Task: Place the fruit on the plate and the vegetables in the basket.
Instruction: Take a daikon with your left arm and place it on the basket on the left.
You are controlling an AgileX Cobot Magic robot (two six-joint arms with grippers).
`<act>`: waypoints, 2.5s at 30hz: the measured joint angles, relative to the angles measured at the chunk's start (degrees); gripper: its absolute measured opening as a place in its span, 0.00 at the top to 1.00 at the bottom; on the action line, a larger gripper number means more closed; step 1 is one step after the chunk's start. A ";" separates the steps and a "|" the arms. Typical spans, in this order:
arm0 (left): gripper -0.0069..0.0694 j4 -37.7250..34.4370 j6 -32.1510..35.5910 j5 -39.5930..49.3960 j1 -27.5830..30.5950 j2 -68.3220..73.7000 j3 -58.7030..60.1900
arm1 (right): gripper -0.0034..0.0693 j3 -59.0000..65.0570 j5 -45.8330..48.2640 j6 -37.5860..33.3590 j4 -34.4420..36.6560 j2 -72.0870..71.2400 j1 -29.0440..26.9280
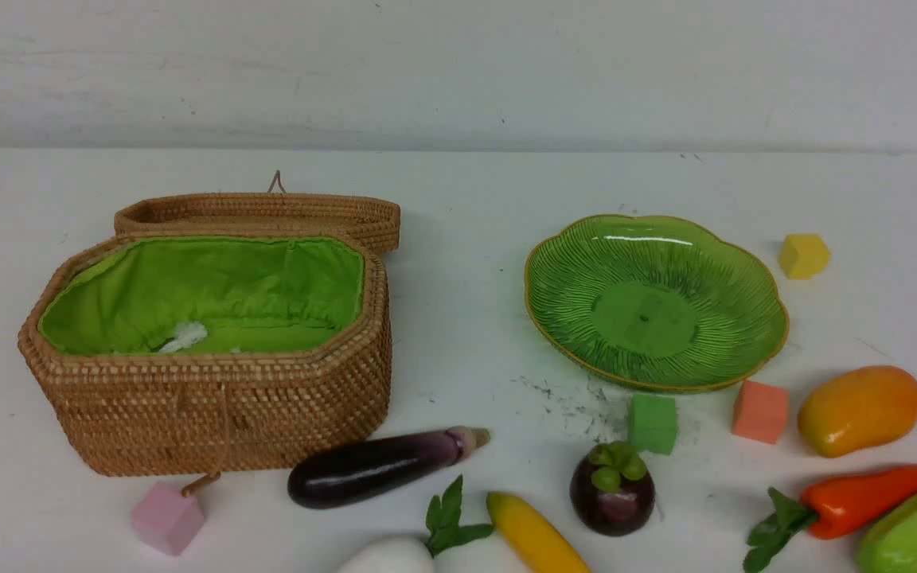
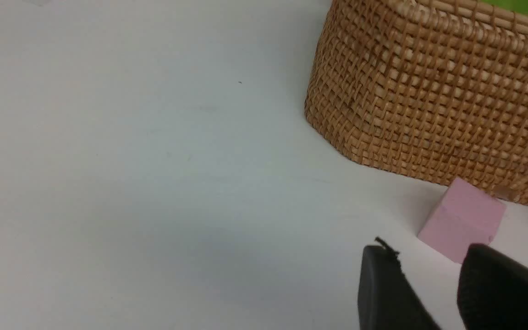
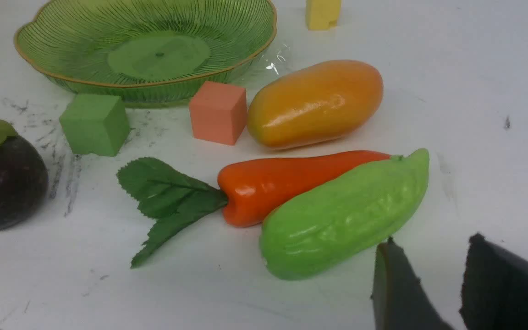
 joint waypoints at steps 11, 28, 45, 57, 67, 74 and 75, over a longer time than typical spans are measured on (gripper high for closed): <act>0.60 0.00 0.00 0.06 0.00 0.00 0.00 | 0.62 0.00 0.00 0.00 0.00 0.00 0.00; 0.60 0.00 0.00 0.06 0.00 0.00 0.00 | 0.62 0.00 0.00 0.00 0.00 0.00 0.00; 0.60 0.00 0.00 0.06 0.00 0.00 0.00 | 0.62 0.00 0.00 0.00 0.00 0.00 0.00; 0.60 0.00 0.00 0.06 0.00 0.00 0.00 | 0.62 0.00 0.00 0.00 0.00 0.00 0.00; 0.60 0.00 0.00 0.06 0.00 0.00 0.00 | 0.62 0.00 0.00 0.00 0.00 0.00 0.00; 0.60 0.20 -1.13 -6.86 0.00 0.00 0.00 | 0.62 0.00 0.00 0.00 0.00 0.00 0.00; 0.60 0.15 -1.32 -12.16 0.00 0.00 0.00 | 0.62 0.00 0.00 0.00 0.00 0.00 0.00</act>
